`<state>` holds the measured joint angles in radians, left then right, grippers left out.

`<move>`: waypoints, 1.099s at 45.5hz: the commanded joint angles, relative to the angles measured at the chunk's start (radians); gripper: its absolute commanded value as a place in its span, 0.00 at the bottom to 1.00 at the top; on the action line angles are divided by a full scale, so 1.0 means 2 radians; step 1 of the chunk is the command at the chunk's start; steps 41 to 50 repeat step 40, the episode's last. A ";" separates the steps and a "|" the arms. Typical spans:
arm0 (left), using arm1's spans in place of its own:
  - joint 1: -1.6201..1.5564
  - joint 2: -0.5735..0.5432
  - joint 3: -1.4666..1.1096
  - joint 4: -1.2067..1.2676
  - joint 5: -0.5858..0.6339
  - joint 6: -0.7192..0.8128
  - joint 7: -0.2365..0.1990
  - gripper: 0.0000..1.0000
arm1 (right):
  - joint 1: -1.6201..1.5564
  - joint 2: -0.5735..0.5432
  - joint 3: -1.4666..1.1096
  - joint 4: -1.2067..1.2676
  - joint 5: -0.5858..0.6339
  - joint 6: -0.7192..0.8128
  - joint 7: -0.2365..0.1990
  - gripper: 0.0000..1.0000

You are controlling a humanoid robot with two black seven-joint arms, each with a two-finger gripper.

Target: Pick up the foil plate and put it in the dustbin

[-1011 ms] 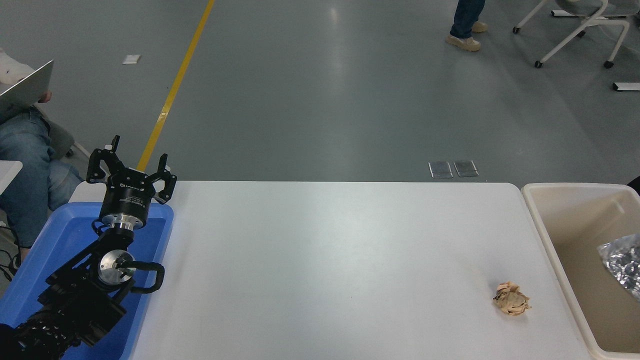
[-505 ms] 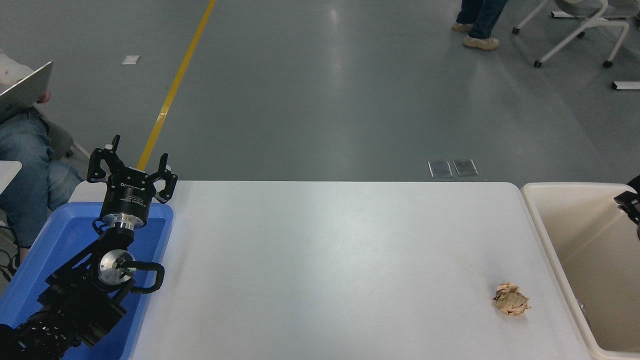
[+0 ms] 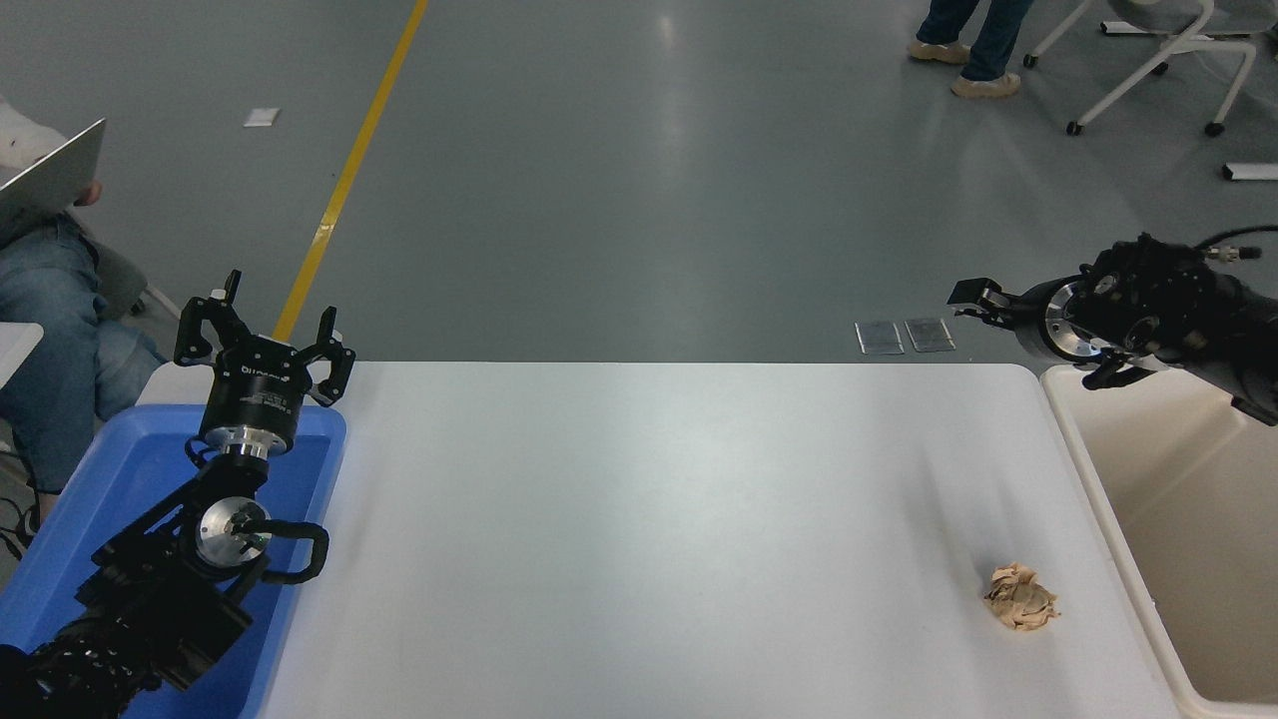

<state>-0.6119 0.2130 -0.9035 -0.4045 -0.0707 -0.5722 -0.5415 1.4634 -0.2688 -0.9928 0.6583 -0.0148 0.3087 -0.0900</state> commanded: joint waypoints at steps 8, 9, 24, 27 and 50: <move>0.000 -0.001 0.000 0.001 0.000 0.001 0.000 0.99 | 0.151 -0.026 -0.047 0.224 -0.009 0.050 -0.001 1.00; 0.000 -0.001 0.000 0.001 0.000 0.001 0.000 0.99 | 0.162 -0.029 -0.048 0.236 -0.010 0.052 -0.001 1.00; 0.001 -0.001 0.000 0.001 0.000 0.001 0.000 0.99 | 0.329 -0.057 -0.081 0.414 -0.008 0.088 -0.002 1.00; 0.001 -0.001 0.000 0.000 0.000 0.001 0.000 0.99 | 0.348 -0.063 -0.082 0.433 -0.007 0.090 -0.002 1.00; 0.001 -0.001 0.000 0.001 0.000 0.001 0.000 0.99 | 0.400 -0.064 -0.079 0.460 -0.006 0.105 -0.002 1.00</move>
